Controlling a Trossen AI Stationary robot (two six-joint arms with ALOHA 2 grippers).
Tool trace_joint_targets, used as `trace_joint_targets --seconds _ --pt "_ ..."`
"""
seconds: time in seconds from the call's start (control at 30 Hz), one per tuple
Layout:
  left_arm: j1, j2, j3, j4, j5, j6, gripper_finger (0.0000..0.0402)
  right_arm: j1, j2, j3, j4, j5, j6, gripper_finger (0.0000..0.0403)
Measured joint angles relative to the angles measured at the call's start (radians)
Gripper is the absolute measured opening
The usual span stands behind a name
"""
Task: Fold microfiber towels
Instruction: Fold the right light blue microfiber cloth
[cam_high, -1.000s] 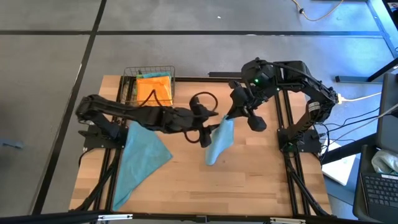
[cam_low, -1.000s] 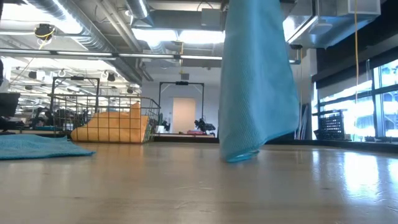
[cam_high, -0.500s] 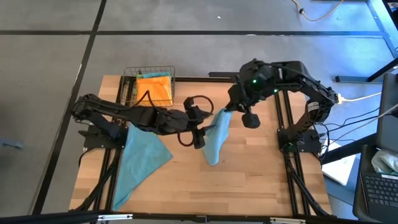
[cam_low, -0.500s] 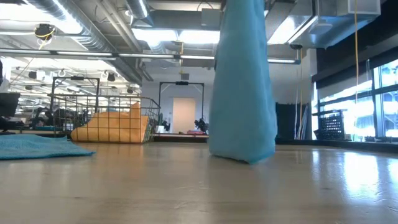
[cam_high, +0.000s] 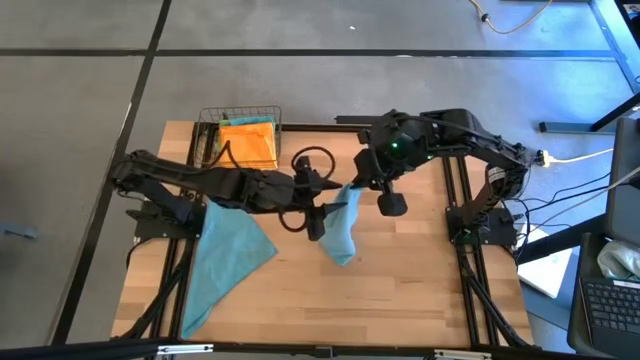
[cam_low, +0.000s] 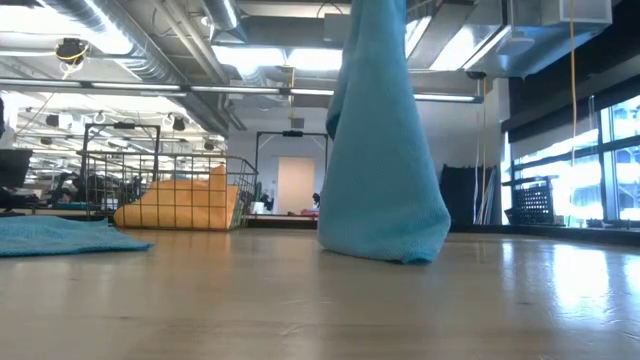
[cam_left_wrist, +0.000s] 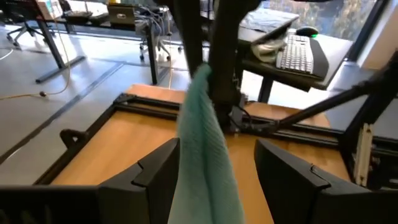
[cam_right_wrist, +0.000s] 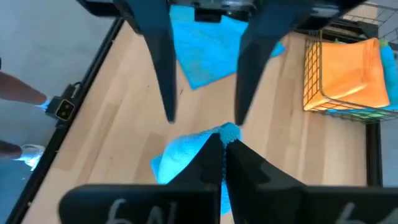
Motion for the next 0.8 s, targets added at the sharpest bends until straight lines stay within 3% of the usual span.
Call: trace_joint_targets --seconds 0.2,0.43,0.8 --pt "-0.004 -0.009 0.000 -0.086 -0.025 -0.039 0.0199 0.007 0.000 0.000 0.012 0.067 0.012 0.0012" --pt "-0.016 -0.001 0.000 -0.095 -0.030 -0.098 0.0199 0.042 0.000 0.000 0.050 0.051 0.000 0.0012" --pt "-0.010 -0.001 0.000 -0.205 -0.142 -0.097 0.0199 0.047 0.003 0.000 0.066 0.025 0.001 0.0012"
